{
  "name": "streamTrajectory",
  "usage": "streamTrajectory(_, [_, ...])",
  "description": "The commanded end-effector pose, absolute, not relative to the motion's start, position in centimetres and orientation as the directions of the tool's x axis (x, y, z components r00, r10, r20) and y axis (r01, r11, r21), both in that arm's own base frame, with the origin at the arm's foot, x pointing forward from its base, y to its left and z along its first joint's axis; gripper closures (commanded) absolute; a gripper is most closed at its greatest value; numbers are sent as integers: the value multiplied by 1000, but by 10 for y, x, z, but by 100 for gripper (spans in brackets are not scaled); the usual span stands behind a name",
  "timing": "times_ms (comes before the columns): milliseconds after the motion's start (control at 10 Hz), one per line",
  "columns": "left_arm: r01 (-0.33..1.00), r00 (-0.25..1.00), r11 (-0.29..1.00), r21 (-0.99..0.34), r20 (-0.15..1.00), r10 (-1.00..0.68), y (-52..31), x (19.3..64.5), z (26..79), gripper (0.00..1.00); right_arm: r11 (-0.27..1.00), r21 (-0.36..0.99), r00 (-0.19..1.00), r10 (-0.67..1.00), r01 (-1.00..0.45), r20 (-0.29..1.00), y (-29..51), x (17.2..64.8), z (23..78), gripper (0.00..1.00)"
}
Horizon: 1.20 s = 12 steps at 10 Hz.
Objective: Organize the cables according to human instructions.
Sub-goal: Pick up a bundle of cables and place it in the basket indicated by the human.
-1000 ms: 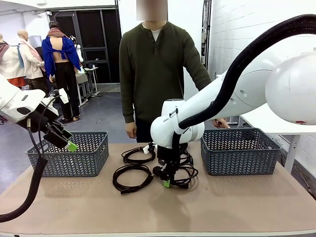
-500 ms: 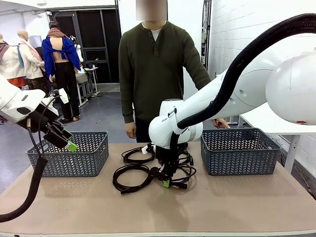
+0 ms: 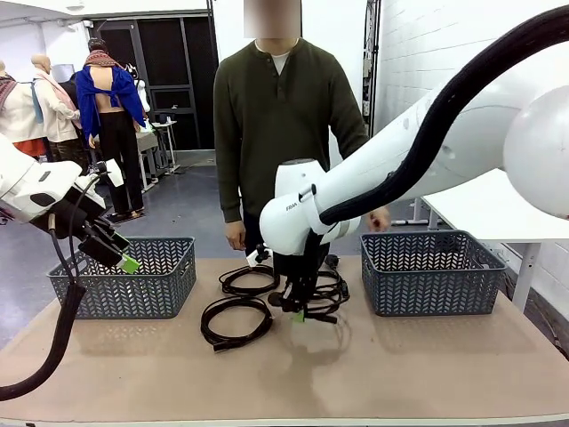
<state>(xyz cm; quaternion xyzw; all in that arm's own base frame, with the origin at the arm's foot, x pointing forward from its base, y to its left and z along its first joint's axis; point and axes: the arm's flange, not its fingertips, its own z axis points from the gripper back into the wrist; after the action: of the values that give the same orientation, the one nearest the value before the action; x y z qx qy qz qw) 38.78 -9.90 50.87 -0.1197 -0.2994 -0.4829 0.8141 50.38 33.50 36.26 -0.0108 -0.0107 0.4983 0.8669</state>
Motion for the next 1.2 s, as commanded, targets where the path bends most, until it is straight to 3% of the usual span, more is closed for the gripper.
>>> streamTrajectory(0, [871, 333, 483, 91, 613, -716, -95, 390, 505, 0, 393, -119, 400, 916, -912, -37, 321, 493, 392, 100])
streamTrajectory(300, [871, 333, 483, 91, 613, -716, -95, 390, 505, 0, 117, -82, 125, 988, -990, -94, 299, 490, 449, 100])
streamTrajectory(500, [871, 333, 483, 91, 613, -716, -95, 390, 505, 0, -6, -88, 3, 994, -996, -107, 280, 488, 480, 100])
streamTrajectory(800, [871, 333, 483, 91, 613, -716, -95, 390, 505, 0, 66, -98, 69, 997, -993, -28, 272, 493, 499, 100])
streamTrajectory(900, [871, 333, 483, 91, 613, -716, -95, 390, 505, 0, 3, -114, 16, 994, -994, -112, 274, 488, 496, 100])
streamTrajectory(1100, [871, 333, 483, 91, 613, -716, -95, 390, 505, 0, 3, -114, 16, 994, -994, -112, 274, 488, 496, 100])
